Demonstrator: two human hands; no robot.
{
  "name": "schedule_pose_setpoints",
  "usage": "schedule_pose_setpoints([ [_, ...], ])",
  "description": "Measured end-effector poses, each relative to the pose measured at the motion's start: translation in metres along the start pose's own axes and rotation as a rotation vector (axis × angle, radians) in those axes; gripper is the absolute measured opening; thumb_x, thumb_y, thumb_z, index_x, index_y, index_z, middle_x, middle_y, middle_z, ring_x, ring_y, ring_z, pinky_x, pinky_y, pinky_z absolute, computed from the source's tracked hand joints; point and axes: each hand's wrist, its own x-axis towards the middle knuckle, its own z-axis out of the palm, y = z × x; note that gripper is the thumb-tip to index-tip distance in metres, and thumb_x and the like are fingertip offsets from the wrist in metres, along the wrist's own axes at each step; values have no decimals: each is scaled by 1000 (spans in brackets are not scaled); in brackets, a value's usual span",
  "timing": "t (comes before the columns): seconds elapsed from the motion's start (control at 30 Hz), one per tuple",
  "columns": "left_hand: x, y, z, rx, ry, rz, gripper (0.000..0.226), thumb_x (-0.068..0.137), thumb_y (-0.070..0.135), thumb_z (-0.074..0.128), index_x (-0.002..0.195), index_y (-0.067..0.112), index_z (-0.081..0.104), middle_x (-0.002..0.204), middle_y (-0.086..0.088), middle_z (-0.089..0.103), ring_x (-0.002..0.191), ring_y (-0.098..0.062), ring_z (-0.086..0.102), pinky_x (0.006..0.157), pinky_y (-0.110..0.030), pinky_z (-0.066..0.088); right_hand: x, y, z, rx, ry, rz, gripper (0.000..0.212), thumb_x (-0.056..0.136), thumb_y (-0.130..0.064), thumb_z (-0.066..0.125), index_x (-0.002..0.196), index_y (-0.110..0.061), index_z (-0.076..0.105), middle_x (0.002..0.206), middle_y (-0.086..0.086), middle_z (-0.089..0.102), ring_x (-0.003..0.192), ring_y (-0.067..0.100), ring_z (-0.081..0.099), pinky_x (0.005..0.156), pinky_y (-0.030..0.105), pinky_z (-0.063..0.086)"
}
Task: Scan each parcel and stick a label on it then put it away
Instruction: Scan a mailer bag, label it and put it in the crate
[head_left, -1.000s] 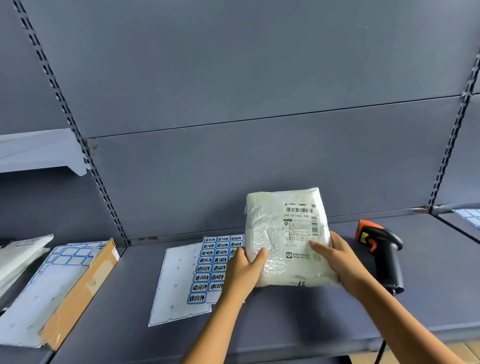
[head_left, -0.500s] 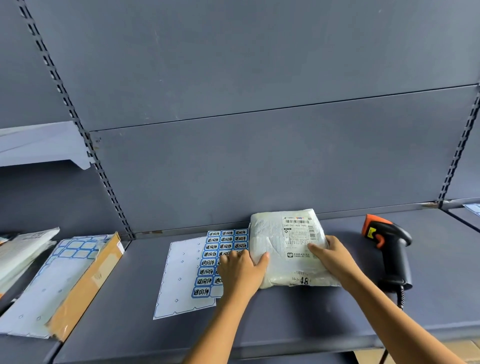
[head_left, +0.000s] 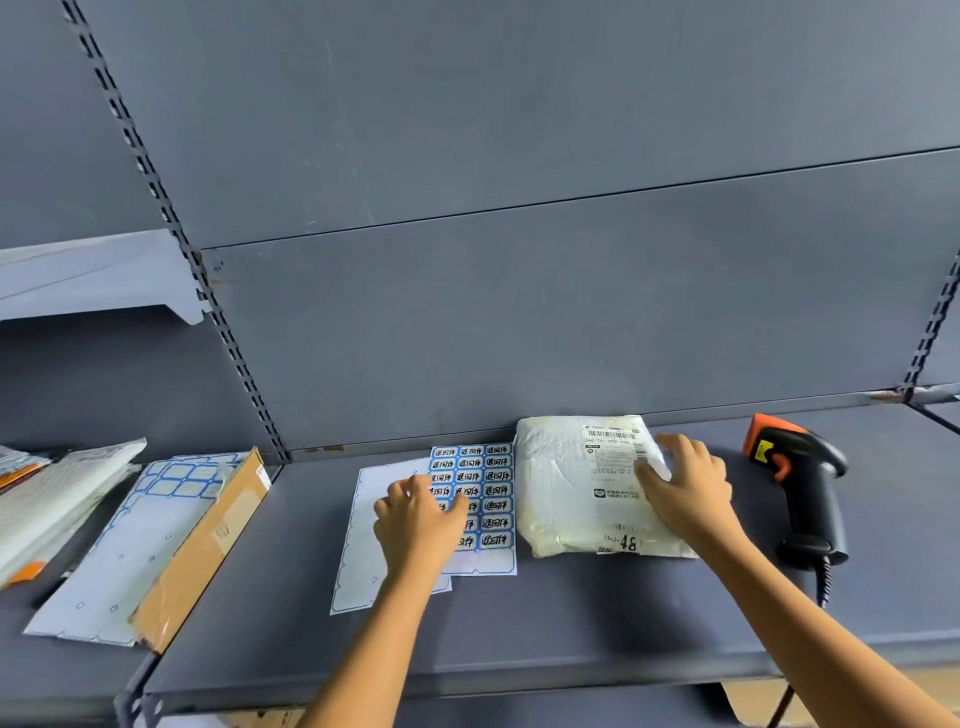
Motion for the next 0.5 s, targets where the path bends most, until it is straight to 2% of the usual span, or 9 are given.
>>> schedule_pose_setpoints([
  [0.13, 7, -12, -8, 98, -169, -22, 60, 83, 55, 56, 127, 15, 44, 132, -6, 47, 124, -30, 36, 95, -34, 37, -4, -24, 16, -131, -24, -176, 38, 91, -30, 55, 128, -23, 52, 134, 2, 50, 126, 28, 36, 97, 37, 29],
  [0.23, 4, -14, -6, 133, -188, 9, 61, 82, 57, 57, 125, 15, 44, 131, -6, 46, 123, -29, 36, 96, -35, 36, -6, -40, 30, -169, -57, -250, 35, 89, -29, 55, 123, -22, 57, 129, 2, 54, 122, 29, 41, 95, 34, 32],
  [0.4, 3, -3, -5, 74, -121, 88, 54, 88, 52, 50, 127, 16, 44, 131, -6, 48, 122, -28, 36, 98, -36, 35, -3, -37, 37, -110, -87, -244, 30, 87, -22, 58, 117, -16, 61, 123, 8, 58, 113, 30, 48, 93, 33, 37],
  [0.5, 2, 21, -1, -25, -126, 164, 53, 89, 53, 47, 127, 16, 47, 130, -6, 51, 120, -29, 38, 96, -36, 36, 0, -28, 21, -151, 54, -178, 34, 86, -22, 59, 119, -15, 60, 123, 10, 57, 114, 33, 47, 91, 38, 38],
])
